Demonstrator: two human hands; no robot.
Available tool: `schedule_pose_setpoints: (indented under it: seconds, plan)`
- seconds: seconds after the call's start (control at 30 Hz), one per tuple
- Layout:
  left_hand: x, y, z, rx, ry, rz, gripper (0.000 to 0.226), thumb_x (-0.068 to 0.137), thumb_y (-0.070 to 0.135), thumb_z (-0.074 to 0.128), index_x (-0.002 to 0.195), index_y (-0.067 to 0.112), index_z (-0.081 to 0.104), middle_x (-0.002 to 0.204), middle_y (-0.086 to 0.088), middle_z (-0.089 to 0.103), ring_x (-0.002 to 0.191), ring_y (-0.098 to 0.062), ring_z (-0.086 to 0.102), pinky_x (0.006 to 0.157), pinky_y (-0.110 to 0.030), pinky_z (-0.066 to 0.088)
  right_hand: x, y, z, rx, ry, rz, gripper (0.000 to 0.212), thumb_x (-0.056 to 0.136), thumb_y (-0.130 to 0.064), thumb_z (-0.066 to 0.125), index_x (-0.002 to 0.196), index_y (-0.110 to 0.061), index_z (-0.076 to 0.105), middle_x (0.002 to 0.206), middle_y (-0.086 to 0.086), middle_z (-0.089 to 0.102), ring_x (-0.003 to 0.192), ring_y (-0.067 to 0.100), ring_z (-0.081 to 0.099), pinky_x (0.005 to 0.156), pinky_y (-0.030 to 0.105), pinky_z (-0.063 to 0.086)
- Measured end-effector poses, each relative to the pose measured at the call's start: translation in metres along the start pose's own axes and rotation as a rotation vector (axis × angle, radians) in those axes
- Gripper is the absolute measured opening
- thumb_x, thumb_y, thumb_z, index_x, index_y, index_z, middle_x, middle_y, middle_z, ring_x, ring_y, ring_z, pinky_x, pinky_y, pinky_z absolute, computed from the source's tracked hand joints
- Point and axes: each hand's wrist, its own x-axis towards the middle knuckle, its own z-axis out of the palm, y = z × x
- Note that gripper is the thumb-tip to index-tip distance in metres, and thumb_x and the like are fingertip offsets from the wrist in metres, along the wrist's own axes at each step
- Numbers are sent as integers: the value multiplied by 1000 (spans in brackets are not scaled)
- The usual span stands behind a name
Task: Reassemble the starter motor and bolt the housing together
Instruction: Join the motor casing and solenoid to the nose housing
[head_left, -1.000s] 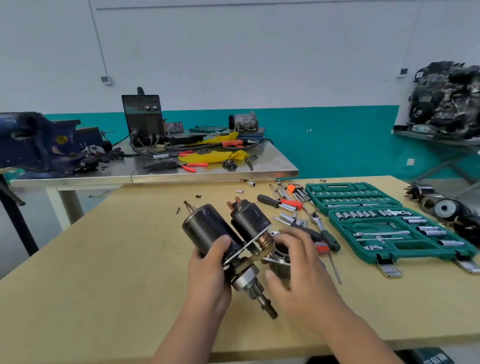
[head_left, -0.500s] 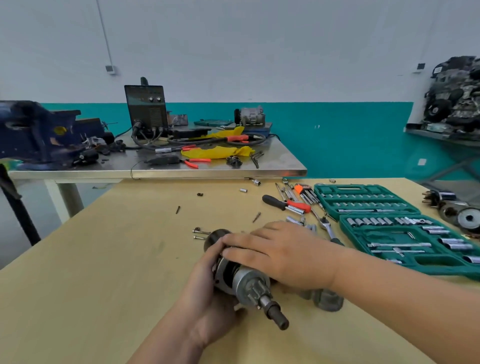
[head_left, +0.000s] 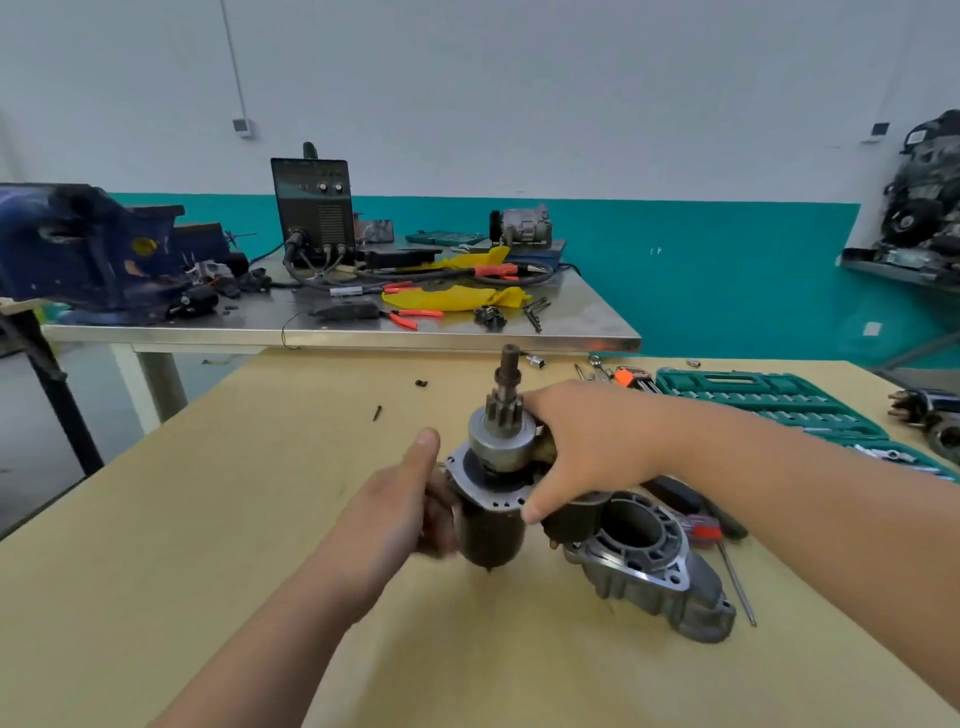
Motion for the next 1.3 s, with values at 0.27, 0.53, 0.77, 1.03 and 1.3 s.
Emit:
schedule_pose_setpoints:
  seconds: [0.27, 0.53, 0.77, 1.03, 1.3]
  plan:
    - [42, -24, 32, -48, -148, 357, 83, 57, 34, 85, 129, 37, 44, 115, 14, 64, 107, -4, 62, 80, -20, 52, 28, 11, -15, 164, -156, 91, 42, 65, -46, 82, 94, -42, 52, 94, -20, 62, 82, -2, 59, 68, 16, 42]
    - [47, -32, 40, -137, -22, 439, 72, 61, 32, 81, 124, 41, 48, 110, 19, 65, 106, -2, 62, 84, -16, 50, 4, 31, 24, 613, 239, 70, 21, 90, -26, 62, 105, -40, 66, 100, -19, 70, 95, -3, 63, 80, 16, 47]
    - [39, -31, 45, -209, 38, 358, 64, 59, 44, 80, 114, 52, 49, 104, 19, 68, 95, -5, 68, 77, -26, 55, 7, 26, 46, 699, 501, 175, 13, 88, -40, 60, 83, -42, 73, 85, -23, 69, 81, -10, 59, 72, 25, 38]
    - [33, -30, 44, -252, 71, 276, 63, 50, 49, 78, 108, 41, 54, 96, 17, 69, 88, -6, 69, 76, -32, 57, 13, 24, 43, 701, 374, 262, 28, 73, -61, 58, 86, -42, 74, 95, -23, 69, 101, 0, 58, 85, 31, 41]
    - [26, -30, 40, -261, 26, 291, 67, 52, 60, 73, 111, 34, 54, 96, 11, 71, 88, -10, 70, 67, -24, 55, 4, 13, 32, 605, 339, 174, 28, 80, -58, 55, 85, -38, 74, 88, -3, 72, 88, 15, 65, 87, 44, 49]
